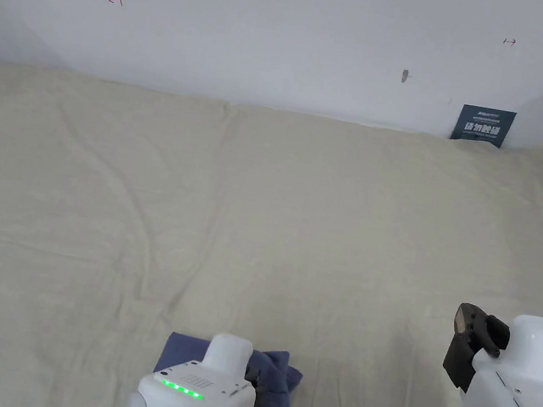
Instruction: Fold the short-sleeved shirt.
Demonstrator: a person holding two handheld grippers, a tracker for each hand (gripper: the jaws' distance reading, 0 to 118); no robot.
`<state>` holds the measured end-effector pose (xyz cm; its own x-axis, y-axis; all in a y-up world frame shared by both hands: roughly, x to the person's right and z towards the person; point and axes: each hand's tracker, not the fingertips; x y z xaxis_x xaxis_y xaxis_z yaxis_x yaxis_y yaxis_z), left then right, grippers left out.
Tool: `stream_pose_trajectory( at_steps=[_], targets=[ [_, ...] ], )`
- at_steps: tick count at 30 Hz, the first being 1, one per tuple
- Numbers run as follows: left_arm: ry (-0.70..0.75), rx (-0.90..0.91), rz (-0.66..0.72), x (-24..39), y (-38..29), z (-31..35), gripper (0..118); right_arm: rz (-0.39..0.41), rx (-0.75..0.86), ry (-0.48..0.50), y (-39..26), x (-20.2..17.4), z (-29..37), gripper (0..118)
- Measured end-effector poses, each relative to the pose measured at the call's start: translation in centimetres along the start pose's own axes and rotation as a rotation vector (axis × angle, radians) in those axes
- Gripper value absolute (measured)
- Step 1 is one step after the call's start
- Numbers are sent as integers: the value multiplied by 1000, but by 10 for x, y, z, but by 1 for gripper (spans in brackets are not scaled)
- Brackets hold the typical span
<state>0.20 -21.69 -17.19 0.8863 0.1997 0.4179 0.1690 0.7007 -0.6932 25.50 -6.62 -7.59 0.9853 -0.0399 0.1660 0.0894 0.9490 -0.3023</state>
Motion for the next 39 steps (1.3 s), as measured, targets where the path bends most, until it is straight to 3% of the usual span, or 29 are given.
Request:
stream_pose_trajectory(
  at_steps=[7,9,17,26,39],
  targets=[
    [-5,-166,106,10,-33,-56,0,-11,-25,-40,-6,17,-5,0],
    [-5,-51,171,7,-39,-51,0,-12,-35,-49,-9,20,-6,0],
    [-4,-52,58,14,-36,-41,0,-18,-45,-55,-10,17,-2,0],
    [10,228,-92,11,30,57,0,19,38,-32,12,1,20,0],
    [269,565,-170,-59,96,178,0,39,200,-42,32,-38,38,0]
  ],
)
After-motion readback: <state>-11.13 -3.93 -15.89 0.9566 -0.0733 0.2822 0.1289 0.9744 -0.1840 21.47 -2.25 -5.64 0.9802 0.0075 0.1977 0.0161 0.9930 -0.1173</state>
